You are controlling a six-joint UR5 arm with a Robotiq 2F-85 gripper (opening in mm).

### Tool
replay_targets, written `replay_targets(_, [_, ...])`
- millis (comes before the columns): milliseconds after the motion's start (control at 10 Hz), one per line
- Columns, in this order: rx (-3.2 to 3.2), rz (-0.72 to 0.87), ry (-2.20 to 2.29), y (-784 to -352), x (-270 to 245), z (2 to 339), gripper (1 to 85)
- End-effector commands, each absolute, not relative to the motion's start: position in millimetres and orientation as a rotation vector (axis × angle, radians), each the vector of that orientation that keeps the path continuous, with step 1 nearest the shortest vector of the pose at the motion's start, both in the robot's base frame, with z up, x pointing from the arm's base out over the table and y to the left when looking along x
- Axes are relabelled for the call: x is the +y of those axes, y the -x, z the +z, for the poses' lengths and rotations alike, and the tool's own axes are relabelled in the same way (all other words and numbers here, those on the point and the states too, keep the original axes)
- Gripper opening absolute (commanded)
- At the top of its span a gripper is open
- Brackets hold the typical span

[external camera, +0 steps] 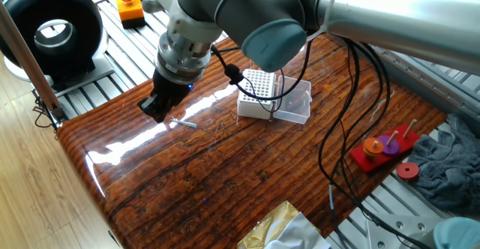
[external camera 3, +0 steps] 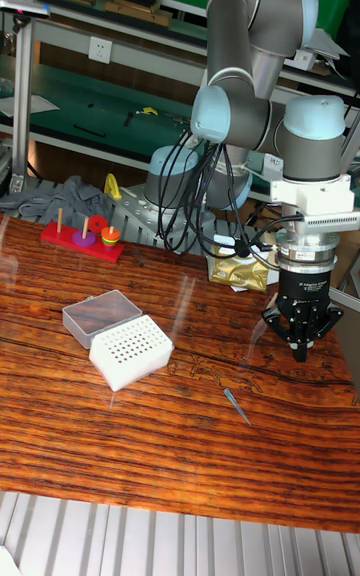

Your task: Insert a medium pipette tip into the holder for medium pipette tips

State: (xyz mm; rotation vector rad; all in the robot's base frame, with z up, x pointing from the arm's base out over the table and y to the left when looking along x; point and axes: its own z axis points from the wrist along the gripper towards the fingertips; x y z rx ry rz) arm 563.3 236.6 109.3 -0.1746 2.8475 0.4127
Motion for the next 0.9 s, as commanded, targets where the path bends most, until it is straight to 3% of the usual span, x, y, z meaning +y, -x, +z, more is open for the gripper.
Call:
replay_targets(0, [2.858,0.425,0.168,-559.8,235.0,111.3,1.0])
replay_targets(100, [2.874,0.377,0.169,-561.0,225.6,105.7,1.0])
replay_targets(200, [2.874,0.394,0.157,-567.2,222.2,97.4,1.0])
replay_targets(300, [2.865,0.53,0.096,-570.9,235.2,95.0,1.0])
replay_targets(800, [2.855,0.556,0.155,-576.4,215.4,73.3,1.0])
